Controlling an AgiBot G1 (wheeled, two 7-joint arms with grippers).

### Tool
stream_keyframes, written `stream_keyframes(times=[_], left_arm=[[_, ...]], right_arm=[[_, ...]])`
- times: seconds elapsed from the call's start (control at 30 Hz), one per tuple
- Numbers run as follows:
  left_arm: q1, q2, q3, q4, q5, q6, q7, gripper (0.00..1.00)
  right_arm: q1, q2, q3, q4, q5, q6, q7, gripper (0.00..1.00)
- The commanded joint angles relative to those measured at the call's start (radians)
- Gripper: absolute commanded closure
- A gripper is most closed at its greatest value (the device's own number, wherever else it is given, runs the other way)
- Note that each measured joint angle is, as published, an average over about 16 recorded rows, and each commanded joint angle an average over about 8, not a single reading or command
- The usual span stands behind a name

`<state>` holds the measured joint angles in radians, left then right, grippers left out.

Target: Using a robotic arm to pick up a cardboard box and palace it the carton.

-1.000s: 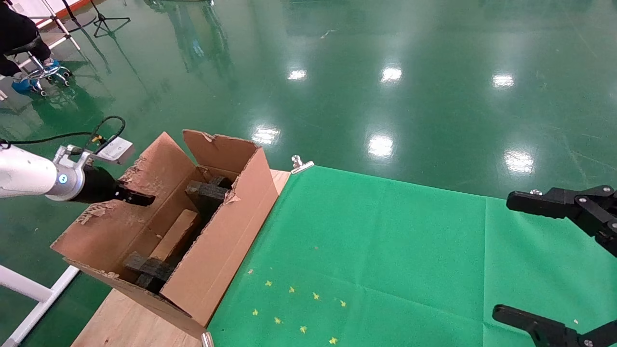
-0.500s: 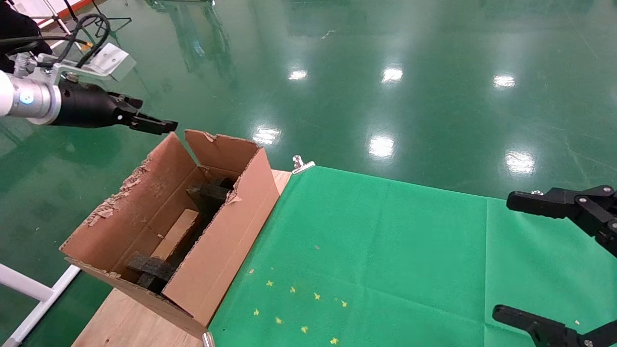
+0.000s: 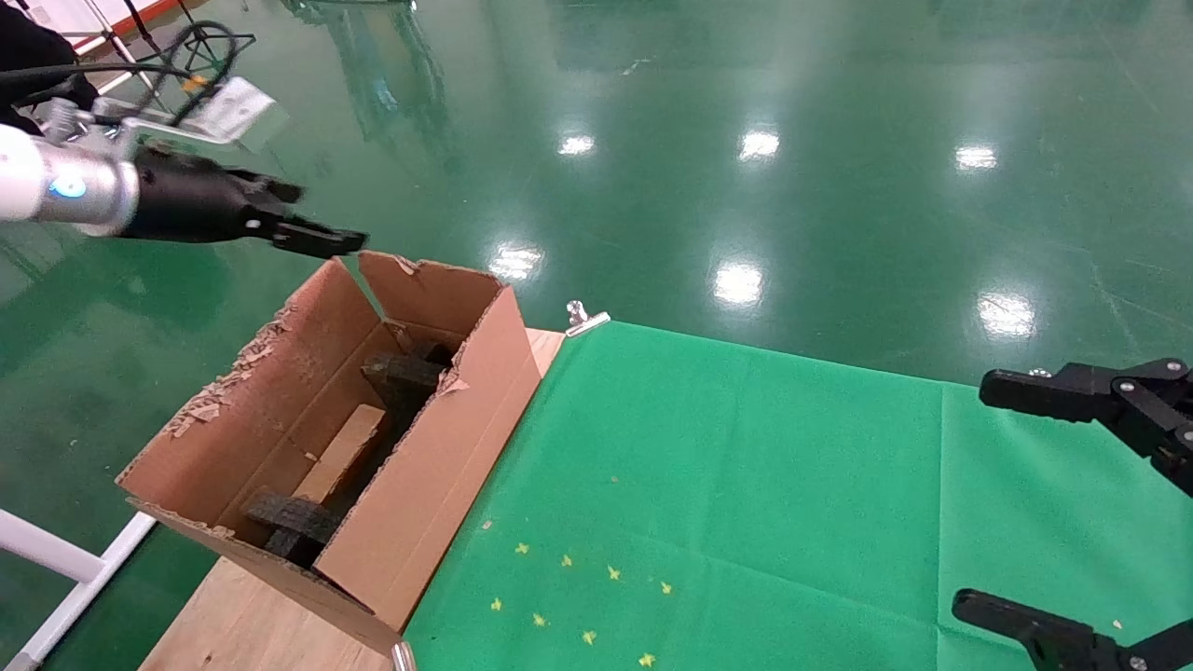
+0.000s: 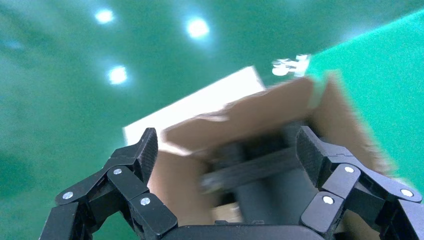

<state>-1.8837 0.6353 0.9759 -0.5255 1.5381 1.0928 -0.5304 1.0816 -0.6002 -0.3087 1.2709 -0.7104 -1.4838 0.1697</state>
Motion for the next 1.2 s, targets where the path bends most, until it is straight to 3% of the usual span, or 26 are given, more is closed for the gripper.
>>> stream_keyframes(times=[0.03,1.2], left_arm=[[0.023,-0.001,-0.02,-0.024,-0.024,0.012,0.01,0.0],[0.541,-0.016,-0.465,-0.508,-0.54,0.269,0.229,0.0]], right_arm=[[0.0,0.0,0.0,0.0,0.0,0.0,0.0,0.0],[0.0,0.0,-0.001,0.0,0.001,0.0,-0.001,0.0]])
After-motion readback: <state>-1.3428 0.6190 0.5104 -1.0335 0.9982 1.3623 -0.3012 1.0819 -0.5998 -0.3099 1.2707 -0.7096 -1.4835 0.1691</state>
